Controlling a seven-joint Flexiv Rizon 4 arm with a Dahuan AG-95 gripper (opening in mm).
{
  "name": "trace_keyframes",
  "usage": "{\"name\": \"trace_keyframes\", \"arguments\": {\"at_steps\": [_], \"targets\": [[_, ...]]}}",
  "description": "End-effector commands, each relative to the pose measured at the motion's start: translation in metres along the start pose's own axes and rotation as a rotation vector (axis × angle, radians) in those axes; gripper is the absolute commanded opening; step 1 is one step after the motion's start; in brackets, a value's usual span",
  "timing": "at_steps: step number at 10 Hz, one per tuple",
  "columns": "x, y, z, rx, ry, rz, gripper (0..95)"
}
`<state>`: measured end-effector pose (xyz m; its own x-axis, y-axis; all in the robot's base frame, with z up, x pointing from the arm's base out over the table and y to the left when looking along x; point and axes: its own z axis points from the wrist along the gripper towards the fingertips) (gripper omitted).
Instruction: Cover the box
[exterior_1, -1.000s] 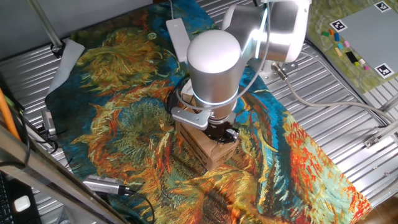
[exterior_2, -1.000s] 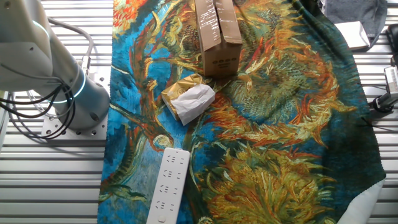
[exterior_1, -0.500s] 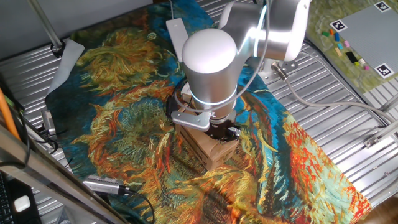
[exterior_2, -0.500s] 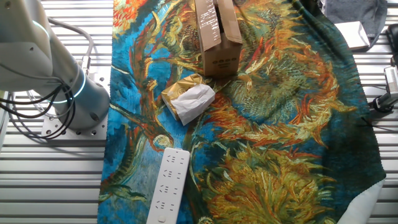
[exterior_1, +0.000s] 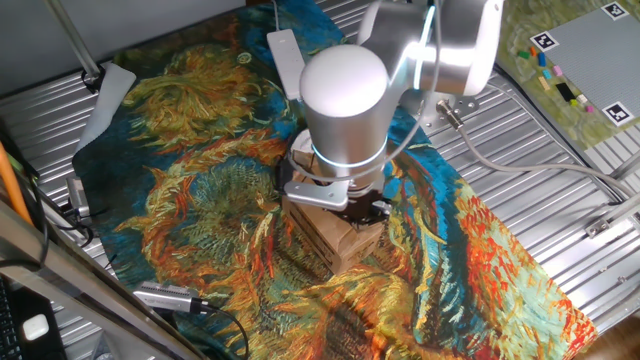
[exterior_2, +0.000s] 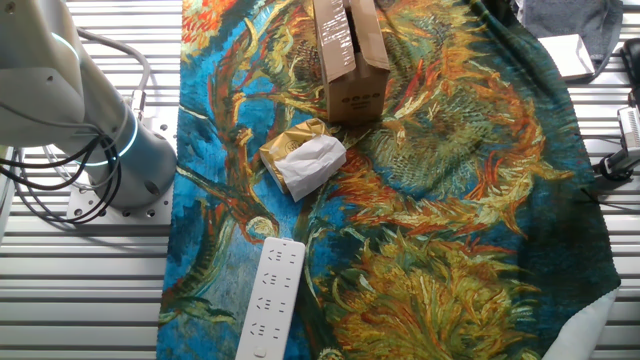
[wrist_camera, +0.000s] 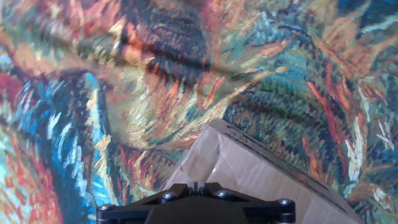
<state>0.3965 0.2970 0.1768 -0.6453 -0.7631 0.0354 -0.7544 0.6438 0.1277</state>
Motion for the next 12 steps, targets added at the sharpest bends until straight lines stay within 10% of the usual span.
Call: {"name": "trace_keyframes", "arguments": {"at_steps": [1,12], "targets": [[-0.0005,0.0016,0.0025,0.023,0.001,-0.062,0.0],[-0.0043,-0.0005,0.0052,0.248,-0.023,-0.193,0.0]]}}
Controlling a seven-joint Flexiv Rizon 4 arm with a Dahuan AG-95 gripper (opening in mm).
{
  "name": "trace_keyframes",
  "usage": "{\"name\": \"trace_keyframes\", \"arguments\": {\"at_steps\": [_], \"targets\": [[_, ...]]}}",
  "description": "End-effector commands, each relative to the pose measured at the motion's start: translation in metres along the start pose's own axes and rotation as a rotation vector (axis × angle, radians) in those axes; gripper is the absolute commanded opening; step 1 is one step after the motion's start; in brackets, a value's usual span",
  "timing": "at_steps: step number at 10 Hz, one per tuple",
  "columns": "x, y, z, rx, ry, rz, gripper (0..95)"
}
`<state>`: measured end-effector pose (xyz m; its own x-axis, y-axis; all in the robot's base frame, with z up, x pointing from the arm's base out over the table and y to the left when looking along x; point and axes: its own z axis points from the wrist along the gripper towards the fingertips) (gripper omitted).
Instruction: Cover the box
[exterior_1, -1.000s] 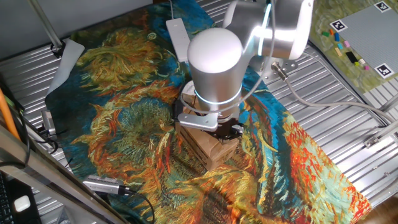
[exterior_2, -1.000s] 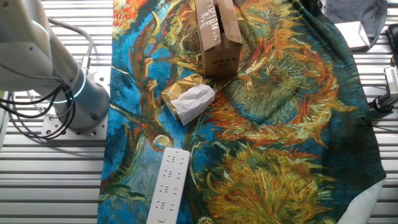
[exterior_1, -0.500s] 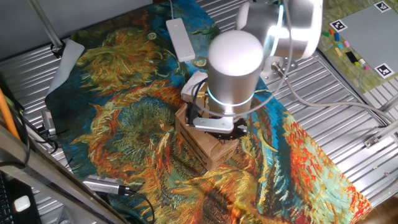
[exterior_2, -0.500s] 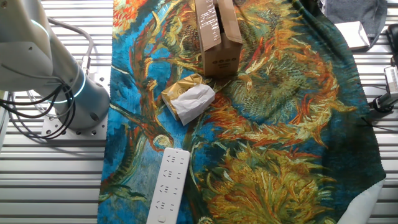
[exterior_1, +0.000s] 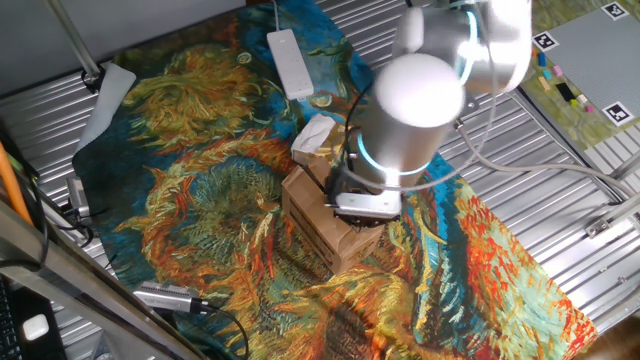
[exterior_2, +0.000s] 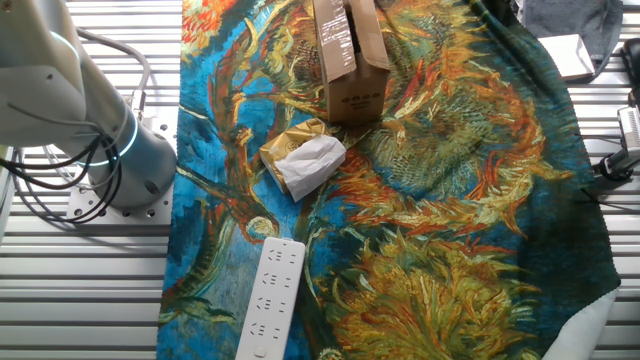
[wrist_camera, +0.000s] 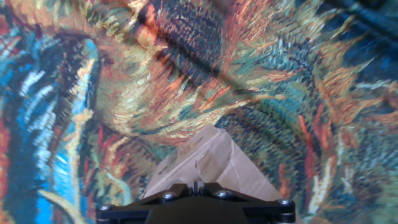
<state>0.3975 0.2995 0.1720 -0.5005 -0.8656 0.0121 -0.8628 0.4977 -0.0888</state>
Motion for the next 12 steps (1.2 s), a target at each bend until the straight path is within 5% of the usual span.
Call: {"name": "trace_keyframes", "arguments": {"at_steps": [1,4,6,7,8,12], "targets": [[-0.001,-0.001,0.001,0.045,-0.001,-0.021,0.0],[-0.001,-0.004,-0.002,0.050,-0.002,-0.033,0.0],[0.000,-0.003,-0.003,0.023,0.009,-0.019,0.0],[0.001,-0.002,-0.004,-0.051,0.016,0.007,0.0],[0.003,-0.001,-0.005,-0.066,0.017,0.014,0.0],[0.004,-0.008,-0.013,-0.071,0.012,0.012,0.0]]}}
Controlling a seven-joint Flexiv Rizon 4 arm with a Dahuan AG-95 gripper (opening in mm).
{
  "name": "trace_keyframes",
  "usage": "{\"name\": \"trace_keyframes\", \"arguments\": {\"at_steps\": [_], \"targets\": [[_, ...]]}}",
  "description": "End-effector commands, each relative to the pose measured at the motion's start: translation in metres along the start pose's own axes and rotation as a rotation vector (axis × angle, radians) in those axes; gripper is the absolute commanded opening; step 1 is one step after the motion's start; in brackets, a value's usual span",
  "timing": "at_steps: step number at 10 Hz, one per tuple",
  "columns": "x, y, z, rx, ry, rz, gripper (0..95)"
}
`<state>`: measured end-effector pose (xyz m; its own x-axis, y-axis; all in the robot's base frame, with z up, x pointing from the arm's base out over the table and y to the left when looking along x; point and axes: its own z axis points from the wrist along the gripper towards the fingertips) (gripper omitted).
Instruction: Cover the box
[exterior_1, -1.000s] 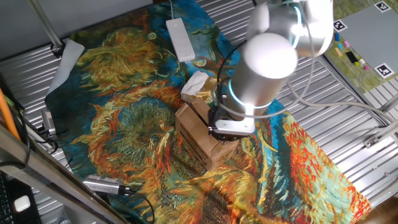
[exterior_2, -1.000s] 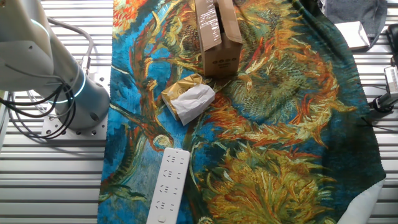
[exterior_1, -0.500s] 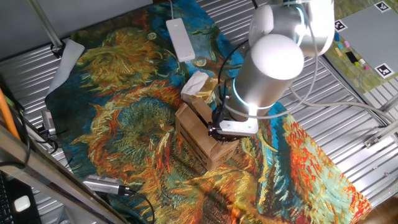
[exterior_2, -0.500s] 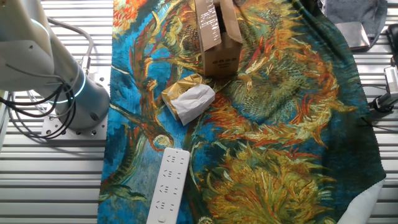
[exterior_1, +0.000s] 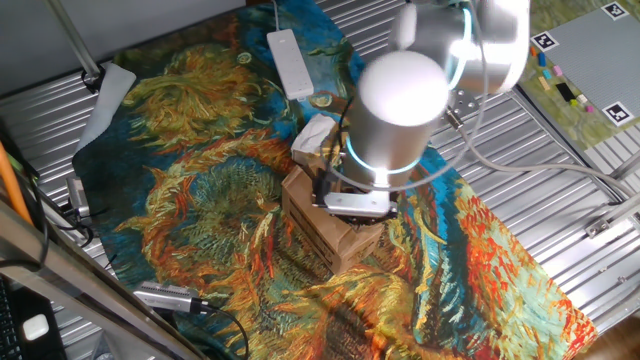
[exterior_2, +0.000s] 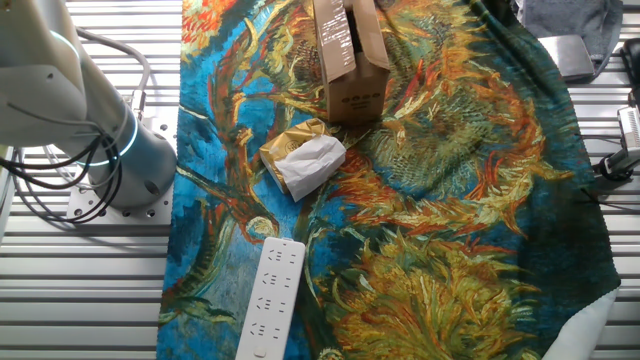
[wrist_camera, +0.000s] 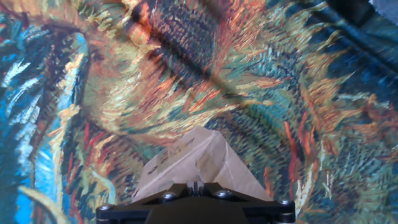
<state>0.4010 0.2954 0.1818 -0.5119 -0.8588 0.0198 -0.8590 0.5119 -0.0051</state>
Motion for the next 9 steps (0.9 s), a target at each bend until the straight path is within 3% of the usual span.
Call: {"name": "trace_keyframes", "arguments": {"at_steps": [1,3,9], "targets": [[0.001,-0.010,-0.009,0.017,0.003,-0.004,0.0],[-0.001,-0.016,-0.011,0.025,0.006,-0.001,0.0],[0.000,-0.022,0.001,0.033,-0.003,-0.014,0.0]]}}
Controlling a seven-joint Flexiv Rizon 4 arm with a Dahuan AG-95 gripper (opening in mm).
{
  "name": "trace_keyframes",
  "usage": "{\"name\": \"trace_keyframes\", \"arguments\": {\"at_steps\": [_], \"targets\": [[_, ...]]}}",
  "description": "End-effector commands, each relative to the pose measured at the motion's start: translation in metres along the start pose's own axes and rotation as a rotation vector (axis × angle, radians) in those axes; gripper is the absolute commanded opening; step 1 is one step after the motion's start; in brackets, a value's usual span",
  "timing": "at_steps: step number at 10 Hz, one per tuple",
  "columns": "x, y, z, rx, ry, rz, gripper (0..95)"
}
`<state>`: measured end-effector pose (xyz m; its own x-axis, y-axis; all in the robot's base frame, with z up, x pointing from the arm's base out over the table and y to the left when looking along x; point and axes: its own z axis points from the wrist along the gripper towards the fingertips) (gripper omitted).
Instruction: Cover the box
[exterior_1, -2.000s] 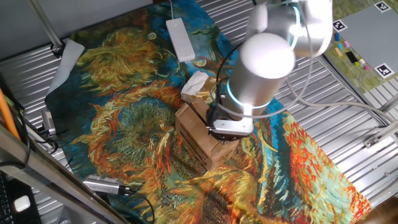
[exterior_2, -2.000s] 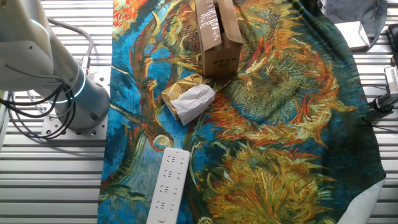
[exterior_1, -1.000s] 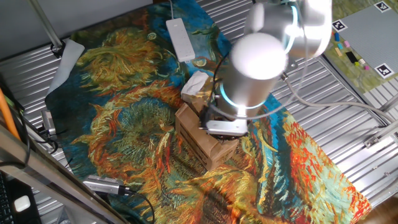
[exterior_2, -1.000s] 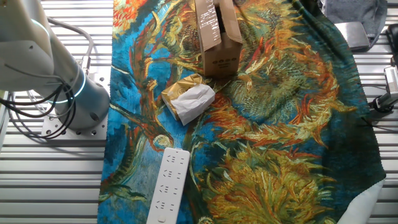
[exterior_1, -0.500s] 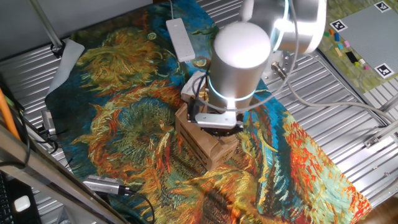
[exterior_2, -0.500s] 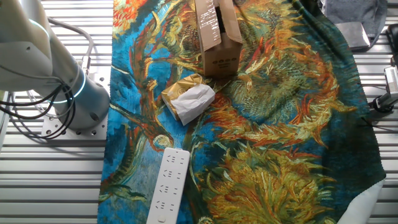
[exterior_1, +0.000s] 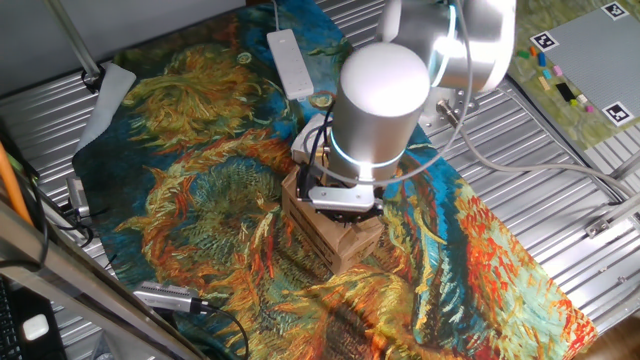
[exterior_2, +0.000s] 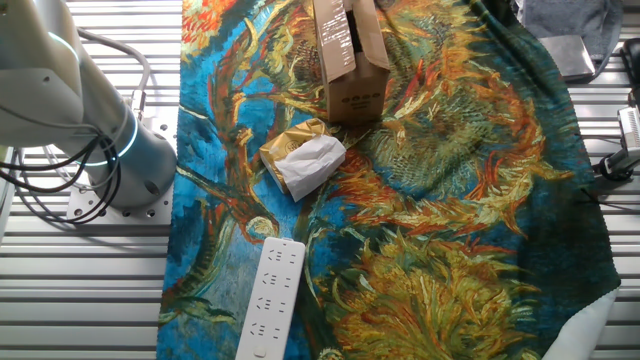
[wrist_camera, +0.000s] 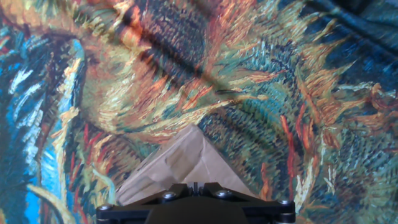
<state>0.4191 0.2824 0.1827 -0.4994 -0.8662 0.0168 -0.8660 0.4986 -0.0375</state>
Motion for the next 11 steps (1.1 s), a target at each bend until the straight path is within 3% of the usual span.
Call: {"name": "trace_keyframes", "arguments": {"at_steps": [1,11], "targets": [[-0.001,0.002,0.004,0.003,-0.002,0.006,0.0],[0.001,0.007,0.023,0.022,-0.021,0.007,0.0]]}}
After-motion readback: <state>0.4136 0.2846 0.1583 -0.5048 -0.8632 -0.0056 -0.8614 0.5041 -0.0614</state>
